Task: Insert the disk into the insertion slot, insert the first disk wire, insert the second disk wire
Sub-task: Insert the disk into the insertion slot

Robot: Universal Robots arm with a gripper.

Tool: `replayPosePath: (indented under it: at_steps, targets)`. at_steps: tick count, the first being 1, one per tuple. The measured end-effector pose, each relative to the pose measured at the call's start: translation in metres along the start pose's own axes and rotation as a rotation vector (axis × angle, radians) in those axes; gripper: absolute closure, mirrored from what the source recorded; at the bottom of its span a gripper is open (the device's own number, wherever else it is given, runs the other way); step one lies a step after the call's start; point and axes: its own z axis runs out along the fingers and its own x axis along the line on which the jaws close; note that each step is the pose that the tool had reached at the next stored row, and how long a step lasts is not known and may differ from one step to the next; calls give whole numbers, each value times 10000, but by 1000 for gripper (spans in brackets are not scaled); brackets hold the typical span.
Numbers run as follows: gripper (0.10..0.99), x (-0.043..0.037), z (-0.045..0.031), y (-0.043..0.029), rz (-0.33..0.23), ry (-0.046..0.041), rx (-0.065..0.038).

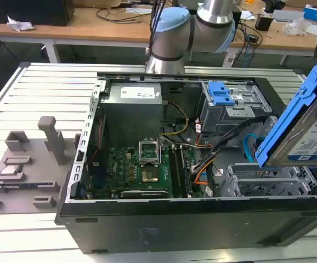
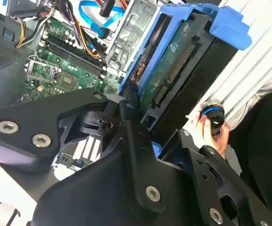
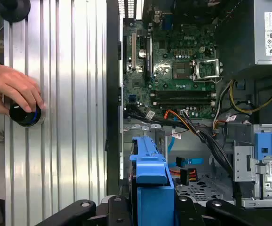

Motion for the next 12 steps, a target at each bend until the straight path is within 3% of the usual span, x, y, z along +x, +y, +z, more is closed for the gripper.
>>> replayPosePath:
  at_steps: [1, 2, 3, 5, 8, 12]
  targets:
    - [722, 0, 105, -4, 0, -2, -2]
    - [722, -2, 135, -5, 0, -6, -3]
    - [722, -6, 144, -5, -2, -55, -4]
    - [722, -18, 156, -5, -9, -238, -7]
    - [722, -66, 195, -7, -15, -363, -9]
    - [722, -76, 380, -7, 95, -313, -8]
